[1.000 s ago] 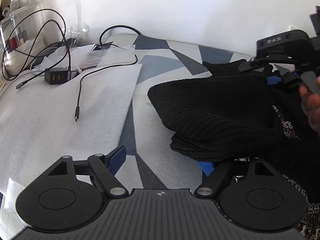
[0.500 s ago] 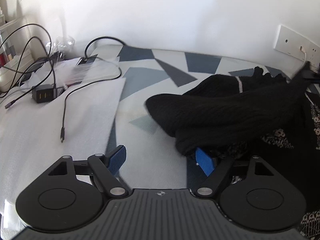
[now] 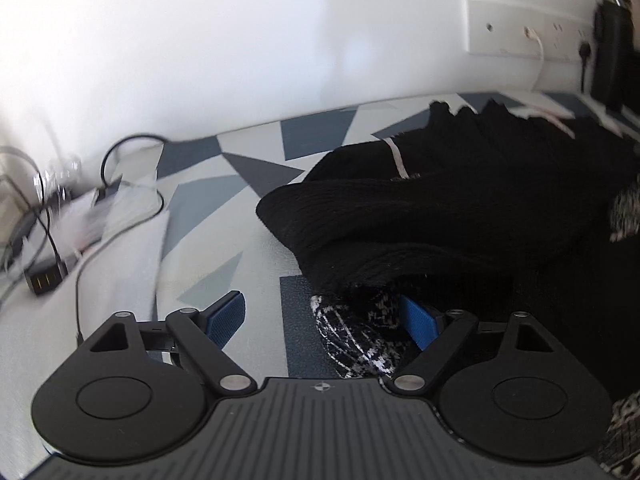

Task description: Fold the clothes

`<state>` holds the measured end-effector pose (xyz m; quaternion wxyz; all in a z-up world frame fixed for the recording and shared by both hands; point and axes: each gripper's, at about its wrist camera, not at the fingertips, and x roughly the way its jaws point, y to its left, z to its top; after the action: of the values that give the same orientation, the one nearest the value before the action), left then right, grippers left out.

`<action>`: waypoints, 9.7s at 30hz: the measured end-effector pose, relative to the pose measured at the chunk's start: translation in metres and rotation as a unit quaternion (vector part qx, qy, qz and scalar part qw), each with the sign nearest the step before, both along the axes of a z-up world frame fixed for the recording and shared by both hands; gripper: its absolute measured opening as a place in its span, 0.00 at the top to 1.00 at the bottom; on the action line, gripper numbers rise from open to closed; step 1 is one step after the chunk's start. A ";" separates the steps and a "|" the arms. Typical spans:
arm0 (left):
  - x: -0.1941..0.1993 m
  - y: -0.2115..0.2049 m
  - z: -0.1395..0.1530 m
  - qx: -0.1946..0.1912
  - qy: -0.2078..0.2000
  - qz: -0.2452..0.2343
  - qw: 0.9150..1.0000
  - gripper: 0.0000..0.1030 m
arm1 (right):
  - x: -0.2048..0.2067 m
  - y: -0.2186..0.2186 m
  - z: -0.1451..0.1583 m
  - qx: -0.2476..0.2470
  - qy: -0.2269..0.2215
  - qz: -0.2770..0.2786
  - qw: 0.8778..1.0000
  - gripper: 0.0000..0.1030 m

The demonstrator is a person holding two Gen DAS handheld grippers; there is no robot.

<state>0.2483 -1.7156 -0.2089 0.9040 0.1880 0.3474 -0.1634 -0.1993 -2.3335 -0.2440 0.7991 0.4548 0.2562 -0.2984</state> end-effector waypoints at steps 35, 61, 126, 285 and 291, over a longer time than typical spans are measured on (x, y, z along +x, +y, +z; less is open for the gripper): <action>-0.009 0.031 0.012 -0.058 0.032 -0.005 0.998 0.58 | 0.001 0.038 0.048 -0.131 0.104 -0.016 0.986 0.52; 0.141 0.042 0.008 -0.220 0.158 0.123 0.955 0.95 | 0.110 0.125 0.003 -0.147 0.172 0.131 0.965 0.12; -0.051 0.074 0.048 -0.124 0.191 -0.143 0.963 0.76 | -0.005 0.124 0.012 -0.108 0.163 0.016 0.981 0.06; -0.030 -0.069 -0.007 -0.091 0.115 0.033 0.989 0.00 | 0.072 0.086 0.034 -0.133 0.008 0.246 0.960 0.92; -0.030 -0.070 -0.007 -0.091 0.112 0.032 0.989 0.00 | 0.044 0.071 0.050 -0.165 -0.003 0.191 0.968 0.67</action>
<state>0.2184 -1.7860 -0.2161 0.8773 0.0746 0.4365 -0.1853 -0.1555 -2.2626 -0.1937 0.9059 0.2602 0.2833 -0.1771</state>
